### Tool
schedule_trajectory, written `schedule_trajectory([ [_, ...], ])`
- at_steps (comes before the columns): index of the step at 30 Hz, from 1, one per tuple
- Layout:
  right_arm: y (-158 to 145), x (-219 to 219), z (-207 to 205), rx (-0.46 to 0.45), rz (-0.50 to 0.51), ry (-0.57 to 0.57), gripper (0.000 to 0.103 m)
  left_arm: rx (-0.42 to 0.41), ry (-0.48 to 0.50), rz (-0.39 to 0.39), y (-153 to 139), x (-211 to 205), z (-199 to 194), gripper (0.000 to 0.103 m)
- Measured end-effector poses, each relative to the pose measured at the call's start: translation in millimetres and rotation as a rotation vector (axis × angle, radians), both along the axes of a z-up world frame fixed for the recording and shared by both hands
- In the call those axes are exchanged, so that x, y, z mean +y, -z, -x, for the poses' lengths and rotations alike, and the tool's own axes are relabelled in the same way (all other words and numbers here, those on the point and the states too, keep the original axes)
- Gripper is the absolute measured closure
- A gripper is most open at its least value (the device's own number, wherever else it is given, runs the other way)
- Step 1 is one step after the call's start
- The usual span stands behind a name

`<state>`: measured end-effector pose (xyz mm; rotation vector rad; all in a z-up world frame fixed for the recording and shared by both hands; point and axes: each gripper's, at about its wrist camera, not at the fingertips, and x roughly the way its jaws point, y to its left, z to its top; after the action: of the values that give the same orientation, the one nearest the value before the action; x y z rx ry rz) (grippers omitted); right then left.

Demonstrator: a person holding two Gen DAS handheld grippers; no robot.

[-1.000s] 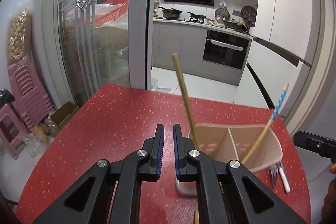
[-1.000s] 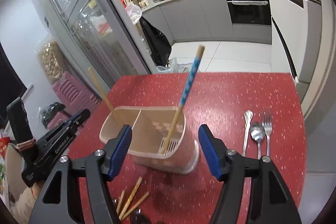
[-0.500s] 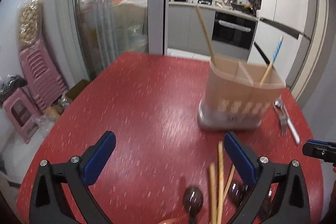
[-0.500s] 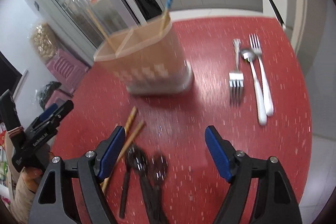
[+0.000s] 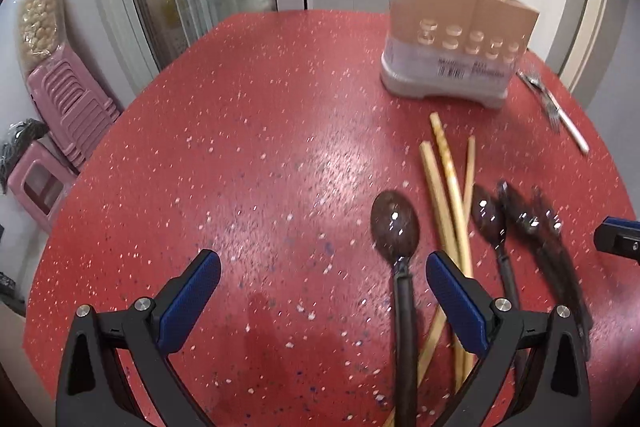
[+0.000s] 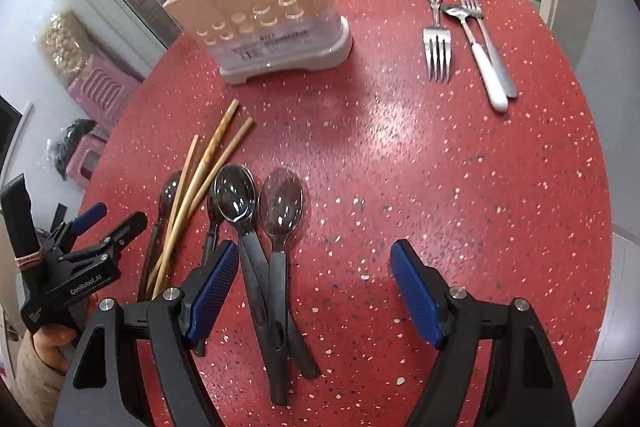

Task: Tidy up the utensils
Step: 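Move both tools back down to the spoons on the table, then grasp a clear spoon with the right tool while the left tool grasps a dark spoon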

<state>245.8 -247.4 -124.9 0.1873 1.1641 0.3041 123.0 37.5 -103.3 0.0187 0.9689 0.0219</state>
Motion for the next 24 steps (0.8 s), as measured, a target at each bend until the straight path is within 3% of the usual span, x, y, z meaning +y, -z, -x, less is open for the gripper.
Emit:
schedule_trajectory([
  [4,3,8,0,-0.003,0.023,-0.014,0.022,0.018,-0.009,0.004,2,5,2,0.0],
  [14,15,26,-10,0.029,0.09,-0.044,0.046,0.079,-0.014,0.01,8,9,-10,0.0],
  [24,15,50,-18,0.025,0.205,-0.106,0.056,0.09,-0.007,0.02,8,8,-16,0.0],
])
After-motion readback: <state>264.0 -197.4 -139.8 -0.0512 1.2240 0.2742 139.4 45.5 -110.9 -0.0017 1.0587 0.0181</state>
